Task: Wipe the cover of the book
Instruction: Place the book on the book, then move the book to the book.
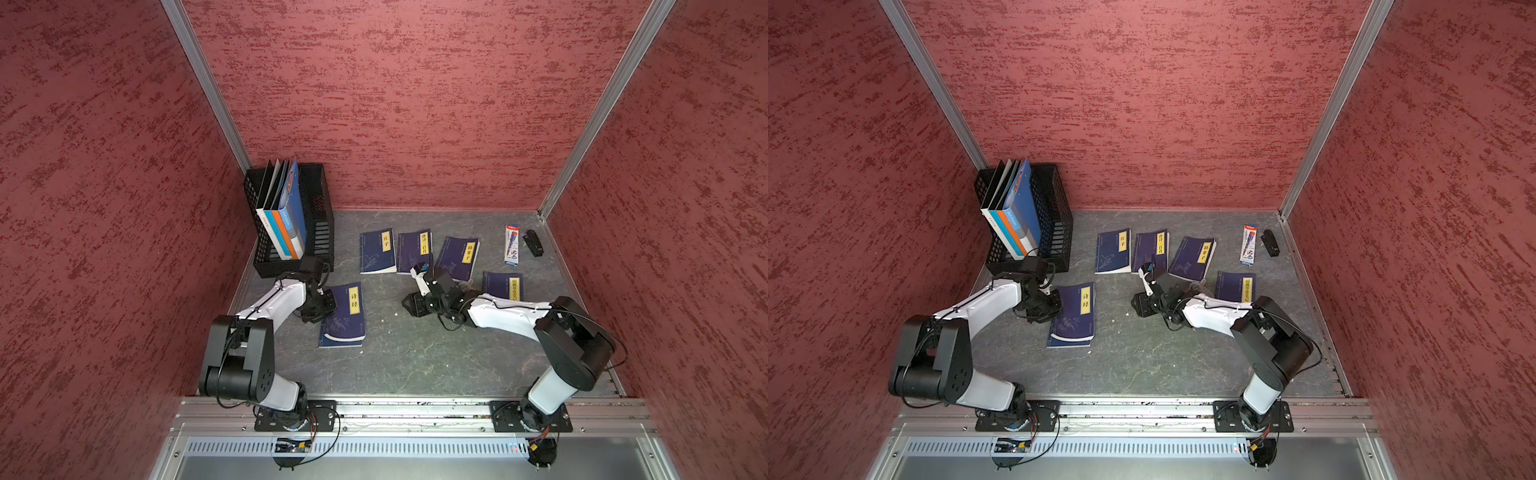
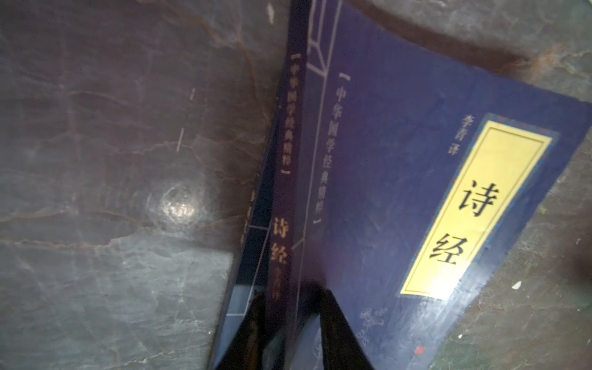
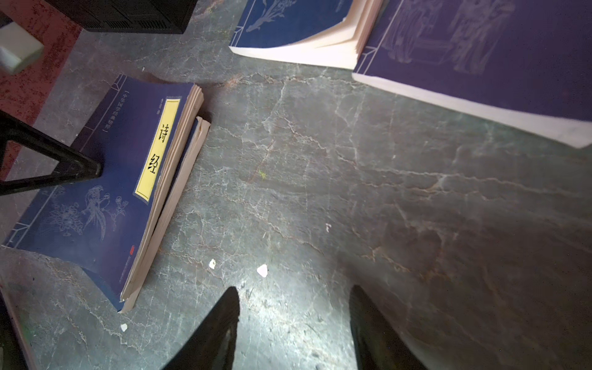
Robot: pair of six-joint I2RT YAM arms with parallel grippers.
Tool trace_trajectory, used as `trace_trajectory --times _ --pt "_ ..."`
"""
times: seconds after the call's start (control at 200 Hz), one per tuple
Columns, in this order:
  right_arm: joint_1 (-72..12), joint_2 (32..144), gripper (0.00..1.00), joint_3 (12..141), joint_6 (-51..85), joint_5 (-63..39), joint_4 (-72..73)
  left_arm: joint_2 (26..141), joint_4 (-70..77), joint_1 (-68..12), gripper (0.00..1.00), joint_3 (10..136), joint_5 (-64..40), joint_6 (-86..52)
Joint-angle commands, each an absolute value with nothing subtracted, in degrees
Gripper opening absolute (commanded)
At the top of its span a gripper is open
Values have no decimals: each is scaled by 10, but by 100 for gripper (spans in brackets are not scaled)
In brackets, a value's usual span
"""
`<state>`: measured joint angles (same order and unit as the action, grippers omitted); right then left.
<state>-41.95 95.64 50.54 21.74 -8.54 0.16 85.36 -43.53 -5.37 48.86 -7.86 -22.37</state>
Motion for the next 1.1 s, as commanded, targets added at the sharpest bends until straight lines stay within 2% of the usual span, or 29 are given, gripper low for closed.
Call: trace_trajectory --times 0.0,0.05,0.165,0.346,0.541,0.812,1.097 --pt "-422 962 56 525 207 -110 -4 862 -431 -61 40 487 -49 -227" --pt "-423 962 56 526 206 -119 -2 862 -428 -65 50 484 -45 -228" --pt "-425 960 56 531 207 -137 1 850 -416 -67 67 469 -42 -234" --pt "-447 979 58 556 209 -148 -3 811 -380 -57 74 433 -67 -247" --pt "-475 1012 59 588 231 -158 11 805 -335 -38 71 396 -125 -257" --pt "-476 1014 59 592 250 -137 13 820 -289 -54 49 385 -181 -278" --pt "-476 1042 57 605 241 -132 11 859 -261 -88 48 409 -174 -283"
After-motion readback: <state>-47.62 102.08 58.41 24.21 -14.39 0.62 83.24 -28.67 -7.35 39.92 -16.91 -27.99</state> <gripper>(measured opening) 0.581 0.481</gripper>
